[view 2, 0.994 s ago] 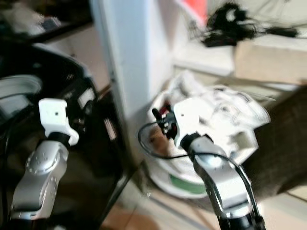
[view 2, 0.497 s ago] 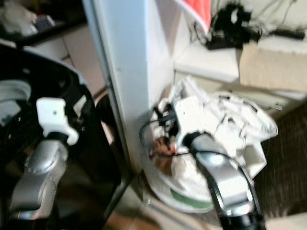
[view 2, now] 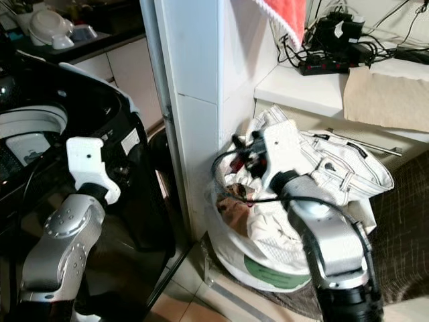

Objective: Clothes washing

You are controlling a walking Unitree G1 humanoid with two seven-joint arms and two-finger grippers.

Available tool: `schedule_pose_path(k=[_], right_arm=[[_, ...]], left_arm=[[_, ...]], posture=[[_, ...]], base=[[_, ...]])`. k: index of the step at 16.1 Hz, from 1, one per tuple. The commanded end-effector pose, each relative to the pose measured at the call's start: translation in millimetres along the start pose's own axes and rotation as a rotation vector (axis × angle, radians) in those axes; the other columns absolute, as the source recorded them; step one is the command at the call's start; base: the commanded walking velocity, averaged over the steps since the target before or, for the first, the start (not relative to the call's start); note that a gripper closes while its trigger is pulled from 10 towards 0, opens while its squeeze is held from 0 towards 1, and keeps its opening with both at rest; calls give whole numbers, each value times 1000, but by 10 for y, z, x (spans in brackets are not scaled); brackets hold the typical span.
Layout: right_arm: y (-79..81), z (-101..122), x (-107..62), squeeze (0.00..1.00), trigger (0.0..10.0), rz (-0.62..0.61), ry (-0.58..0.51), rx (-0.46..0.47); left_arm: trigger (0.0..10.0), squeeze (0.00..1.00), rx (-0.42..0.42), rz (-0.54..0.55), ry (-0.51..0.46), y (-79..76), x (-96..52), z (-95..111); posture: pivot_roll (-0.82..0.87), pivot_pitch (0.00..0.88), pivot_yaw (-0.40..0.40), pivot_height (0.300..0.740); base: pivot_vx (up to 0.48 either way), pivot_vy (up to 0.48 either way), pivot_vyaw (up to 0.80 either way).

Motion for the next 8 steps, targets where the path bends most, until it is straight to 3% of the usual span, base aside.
schedule_pose_path(k=[1, 4, 5, 6, 7, 8], right_arm=[[-56, 21, 8, 0, 10000, -2, 7, 4], [-123, -87, -6, 0, 10000, -23, 95, -10], [-204, -173, -23, 1000, 10000, -54, 167, -14], [-313, -254, -49, 1000, 10000, -71, 237, -34], [-424, -313, -62, 1000, 10000, -106, 276, -54], [-482, -349, -65, 1000, 10000, -119, 295, -68]], left_arm=[[10000, 0, -3, -13, 14, -21, 17, 1], [10000, 0, -7, -40, 38, -51, 18, -20], [10000, 0, 25, -87, 35, -96, 11, -16], [10000, 0, 86, -196, 8, -194, -12, 0], [10000, 0, 98, -269, 1, -266, -35, 6], [10000, 0, 100, -283, -8, -281, -34, 21]], posture=[[-79, 0, 68, 740], [-81, 0, 66, 740], [-82, 0, 66, 740], [-82, 0, 66, 740], [-82, 0, 66, 740], [-83, 0, 68, 740]], base=[[0, 0, 0], [0, 0, 0], [0, 0, 0], [0, 0, 0], [0, 0, 0], [0, 0, 0]])
Point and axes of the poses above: a point about 5 cm out from each wrist's last joint towards the gripper, its own x axis pointing out of the wrist towards the gripper, its own z axis along the axis of the wrist's last joint, y = z × x, the point moved 1 cm from there along x, pointing out of the wrist towards the gripper, and after that the axes turned 7 degrees about -x, right-handed, at the moved point
